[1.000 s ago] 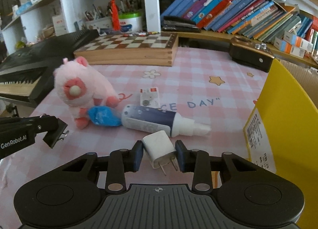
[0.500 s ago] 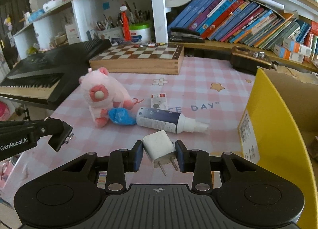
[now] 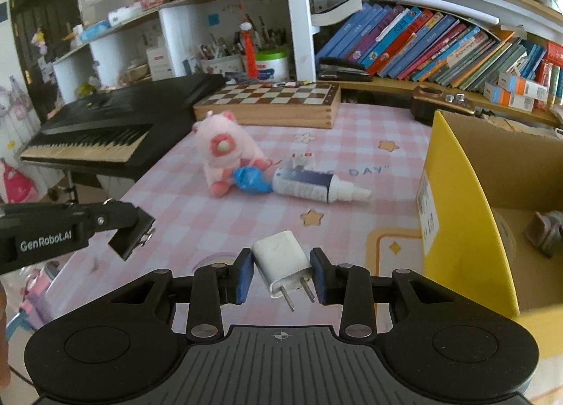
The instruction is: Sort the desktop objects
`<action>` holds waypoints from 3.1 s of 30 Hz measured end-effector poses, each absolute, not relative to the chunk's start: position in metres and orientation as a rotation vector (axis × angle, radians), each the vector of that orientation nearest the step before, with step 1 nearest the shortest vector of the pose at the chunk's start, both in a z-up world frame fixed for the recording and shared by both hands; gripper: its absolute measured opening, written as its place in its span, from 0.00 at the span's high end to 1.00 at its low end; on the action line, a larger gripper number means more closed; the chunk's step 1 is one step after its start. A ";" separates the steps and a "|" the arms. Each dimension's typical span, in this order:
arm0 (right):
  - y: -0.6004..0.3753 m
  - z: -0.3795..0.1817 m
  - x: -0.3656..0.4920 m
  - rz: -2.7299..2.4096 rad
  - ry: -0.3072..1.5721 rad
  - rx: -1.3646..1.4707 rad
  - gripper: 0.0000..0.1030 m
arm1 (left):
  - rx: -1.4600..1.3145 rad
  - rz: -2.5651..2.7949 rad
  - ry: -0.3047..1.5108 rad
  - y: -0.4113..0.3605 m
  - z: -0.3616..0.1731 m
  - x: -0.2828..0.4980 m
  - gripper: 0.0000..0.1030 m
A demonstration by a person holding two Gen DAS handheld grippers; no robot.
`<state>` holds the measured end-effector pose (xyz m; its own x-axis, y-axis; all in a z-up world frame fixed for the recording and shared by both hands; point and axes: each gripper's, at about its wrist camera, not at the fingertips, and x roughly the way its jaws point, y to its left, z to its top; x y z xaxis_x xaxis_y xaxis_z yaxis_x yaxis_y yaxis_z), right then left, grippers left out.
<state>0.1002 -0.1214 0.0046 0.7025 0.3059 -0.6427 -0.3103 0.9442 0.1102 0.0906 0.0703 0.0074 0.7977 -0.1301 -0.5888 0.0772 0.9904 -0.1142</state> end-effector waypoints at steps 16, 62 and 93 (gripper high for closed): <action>-0.159 0.018 0.016 0.334 0.776 0.018 0.66 | -0.057 -0.226 0.646 0.053 0.027 0.004 0.95; -0.274 0.022 -0.102 -0.047 0.809 0.161 0.66 | 0.046 -0.742 0.678 -0.088 0.030 -0.045 0.95; -0.324 0.078 0.002 -0.033 0.645 0.038 0.66 | 0.078 -0.798 0.426 -0.144 0.076 0.050 0.95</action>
